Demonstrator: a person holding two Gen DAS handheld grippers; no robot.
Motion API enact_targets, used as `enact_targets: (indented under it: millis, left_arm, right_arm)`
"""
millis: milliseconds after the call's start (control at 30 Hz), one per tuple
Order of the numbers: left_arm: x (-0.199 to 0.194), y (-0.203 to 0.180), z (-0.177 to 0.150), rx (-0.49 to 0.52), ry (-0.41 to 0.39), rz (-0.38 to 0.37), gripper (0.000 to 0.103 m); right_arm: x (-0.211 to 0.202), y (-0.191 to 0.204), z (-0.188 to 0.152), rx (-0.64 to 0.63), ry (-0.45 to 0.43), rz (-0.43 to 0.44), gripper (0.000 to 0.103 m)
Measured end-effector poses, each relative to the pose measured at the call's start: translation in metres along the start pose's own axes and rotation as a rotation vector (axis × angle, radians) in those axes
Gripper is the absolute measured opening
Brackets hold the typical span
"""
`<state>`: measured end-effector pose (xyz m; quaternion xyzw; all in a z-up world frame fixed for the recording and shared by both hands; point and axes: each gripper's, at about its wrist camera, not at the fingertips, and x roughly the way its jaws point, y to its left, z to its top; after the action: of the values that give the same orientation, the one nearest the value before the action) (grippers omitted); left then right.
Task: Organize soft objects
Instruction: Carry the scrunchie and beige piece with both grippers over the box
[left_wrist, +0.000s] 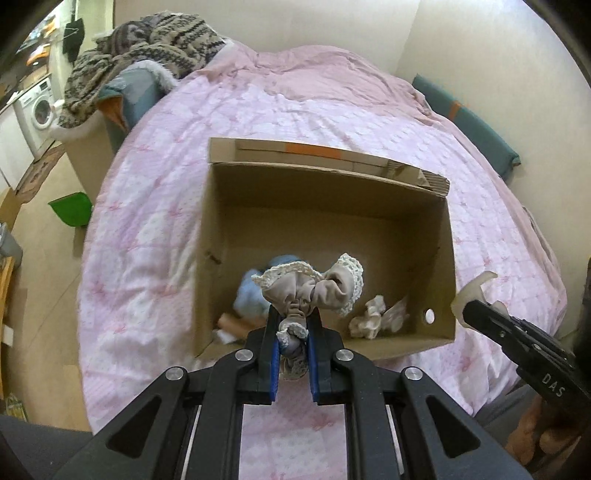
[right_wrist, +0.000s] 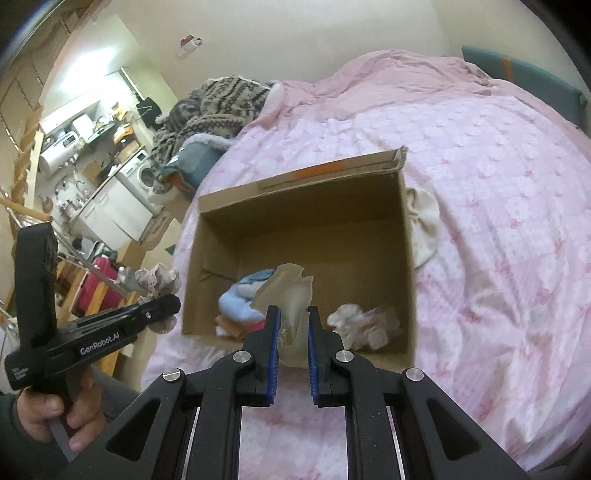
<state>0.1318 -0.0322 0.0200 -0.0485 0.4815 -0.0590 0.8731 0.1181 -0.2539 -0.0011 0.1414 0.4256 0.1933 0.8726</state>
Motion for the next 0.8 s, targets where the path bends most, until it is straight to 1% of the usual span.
enact_targets:
  millis: [167, 333, 433, 567, 700, 800]
  left_arm:
    - [0.023, -0.017, 0.011, 0.038, 0.015, 0.021, 0.011]
    - [0.050, -0.027, 0.016, 0.060, 0.051, 0.046, 0.011]
    - [0.063, -0.034, 0.014, 0.093, 0.050, 0.068, 0.011]
    - [0.079, -0.039, 0.009, 0.103, 0.077, 0.053, 0.011]
    - [0.087, -0.045, 0.004, 0.128, 0.079, 0.075, 0.011]
    - [0.090, -0.049, 0.001, 0.145, 0.082, 0.077, 0.011]
  right_arm:
    - [0.013, -0.016, 0.010, 0.024, 0.008, -0.030, 0.014]
    - [0.035, -0.034, 0.010, 0.063, 0.043, -0.074, 0.014]
    - [0.045, -0.040, 0.006, 0.088, 0.072, -0.081, 0.014]
    - [0.057, -0.042, 0.000, 0.091, 0.110, -0.097, 0.014]
    - [0.063, -0.041, 0.001, 0.090, 0.121, -0.095, 0.014]
    - [0.067, -0.041, 0.000, 0.097, 0.138, -0.090, 0.014]
